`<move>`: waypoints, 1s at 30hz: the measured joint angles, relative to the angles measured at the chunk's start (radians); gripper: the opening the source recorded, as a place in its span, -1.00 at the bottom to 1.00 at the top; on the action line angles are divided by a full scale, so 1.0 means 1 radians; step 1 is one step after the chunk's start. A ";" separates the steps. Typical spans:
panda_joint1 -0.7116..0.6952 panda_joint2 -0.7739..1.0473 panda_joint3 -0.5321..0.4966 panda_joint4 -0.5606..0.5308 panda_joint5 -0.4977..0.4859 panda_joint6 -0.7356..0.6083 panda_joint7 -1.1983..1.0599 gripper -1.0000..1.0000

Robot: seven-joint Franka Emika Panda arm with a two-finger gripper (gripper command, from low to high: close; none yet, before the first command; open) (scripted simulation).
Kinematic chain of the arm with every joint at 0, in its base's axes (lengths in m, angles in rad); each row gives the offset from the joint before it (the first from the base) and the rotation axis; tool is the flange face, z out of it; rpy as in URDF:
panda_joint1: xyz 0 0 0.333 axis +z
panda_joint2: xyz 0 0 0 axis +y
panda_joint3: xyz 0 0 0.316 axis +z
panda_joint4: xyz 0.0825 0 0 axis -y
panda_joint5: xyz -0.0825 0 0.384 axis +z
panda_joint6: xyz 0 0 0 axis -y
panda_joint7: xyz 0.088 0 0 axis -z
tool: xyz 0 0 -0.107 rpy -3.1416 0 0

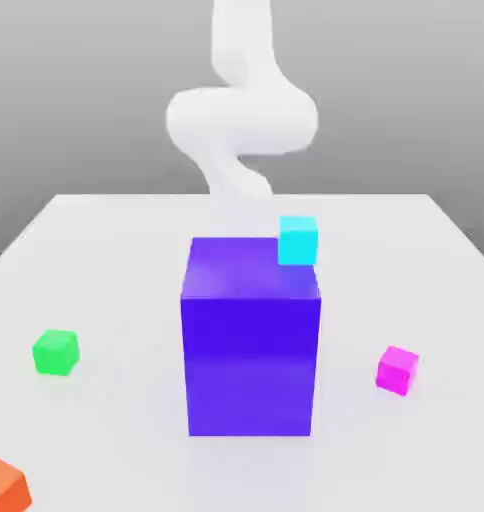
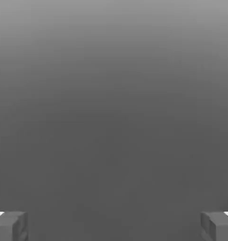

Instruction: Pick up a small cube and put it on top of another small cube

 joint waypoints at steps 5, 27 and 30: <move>0.116 0.143 0.003 -0.093 0.064 0.095 -0.095 0.00; 0.474 0.738 0.194 -0.488 -0.019 0.513 -0.237 0.00; 0.492 0.827 0.149 -0.485 -0.125 0.584 -0.170 0.00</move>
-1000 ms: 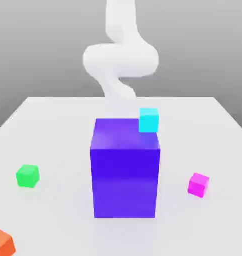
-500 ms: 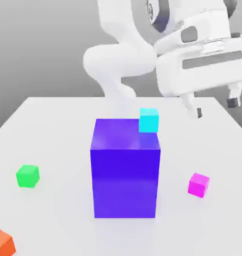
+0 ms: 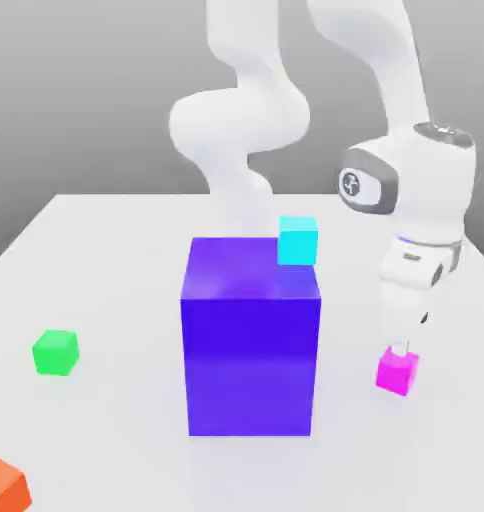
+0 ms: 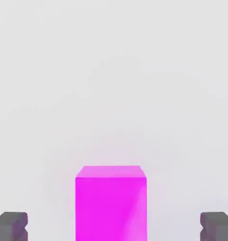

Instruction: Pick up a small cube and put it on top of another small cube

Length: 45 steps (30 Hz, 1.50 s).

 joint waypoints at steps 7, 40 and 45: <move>0.089 0.184 -0.108 0.033 -0.081 0.148 0.063 -1.00; -0.539 -0.211 -0.475 0.195 0.057 -0.204 -0.455 -1.00; -0.686 -0.233 -0.603 0.147 -0.005 -0.234 -0.468 -1.00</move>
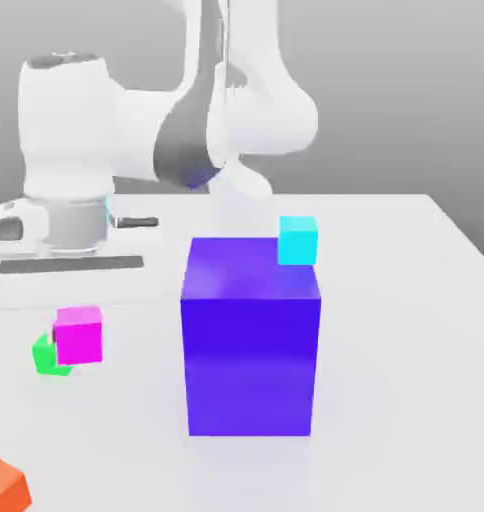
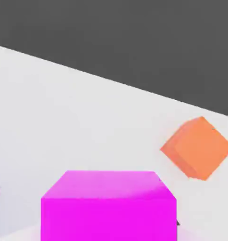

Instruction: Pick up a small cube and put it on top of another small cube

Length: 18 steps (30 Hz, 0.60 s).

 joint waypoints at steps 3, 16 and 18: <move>-0.092 -0.011 -0.073 -0.034 -0.039 -0.016 -0.003 -1.00; -0.139 0.084 -0.167 -0.103 0.099 0.036 -0.113 -1.00; -0.129 0.113 -0.165 -0.101 0.148 0.058 -0.148 -1.00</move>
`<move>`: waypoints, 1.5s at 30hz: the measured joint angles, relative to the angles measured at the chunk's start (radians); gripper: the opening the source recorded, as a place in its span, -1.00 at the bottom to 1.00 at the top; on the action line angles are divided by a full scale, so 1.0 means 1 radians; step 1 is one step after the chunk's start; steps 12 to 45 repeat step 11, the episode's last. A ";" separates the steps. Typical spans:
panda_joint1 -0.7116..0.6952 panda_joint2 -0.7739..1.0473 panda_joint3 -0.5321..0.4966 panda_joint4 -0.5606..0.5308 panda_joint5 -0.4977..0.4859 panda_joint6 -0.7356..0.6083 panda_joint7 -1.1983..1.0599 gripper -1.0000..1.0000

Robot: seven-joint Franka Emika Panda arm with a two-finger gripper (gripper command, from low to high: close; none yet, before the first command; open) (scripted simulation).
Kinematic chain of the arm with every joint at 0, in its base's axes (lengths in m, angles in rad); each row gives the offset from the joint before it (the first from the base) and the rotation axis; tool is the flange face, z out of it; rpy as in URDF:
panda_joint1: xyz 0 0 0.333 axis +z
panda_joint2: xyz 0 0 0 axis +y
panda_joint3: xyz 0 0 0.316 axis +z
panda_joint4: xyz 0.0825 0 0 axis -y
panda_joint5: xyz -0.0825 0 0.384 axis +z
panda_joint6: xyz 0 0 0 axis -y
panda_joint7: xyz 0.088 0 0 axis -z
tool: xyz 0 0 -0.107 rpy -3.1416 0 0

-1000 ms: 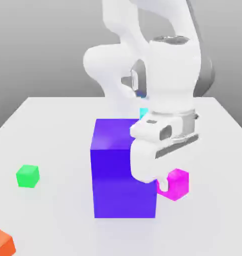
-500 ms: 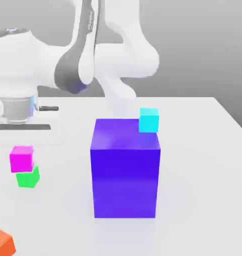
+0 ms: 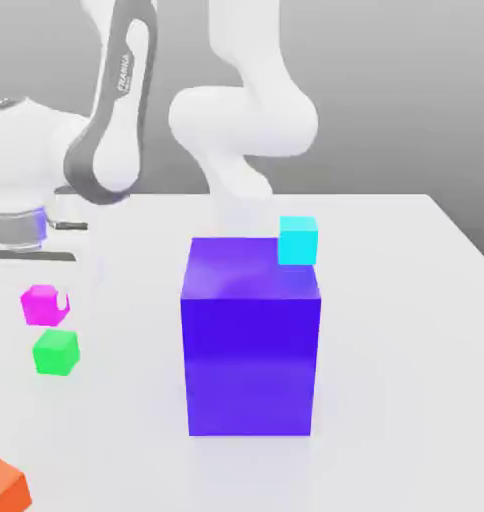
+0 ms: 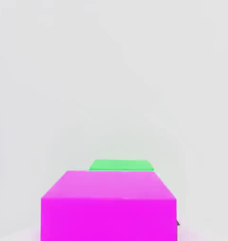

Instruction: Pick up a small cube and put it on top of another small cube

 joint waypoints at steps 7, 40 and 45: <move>-0.004 0.110 0.041 0.000 0.179 0.092 -0.127 -1.00; -0.028 0.155 0.078 -0.003 0.244 0.133 -0.172 1.00; -0.028 0.155 0.078 -0.003 0.244 0.133 -0.172 1.00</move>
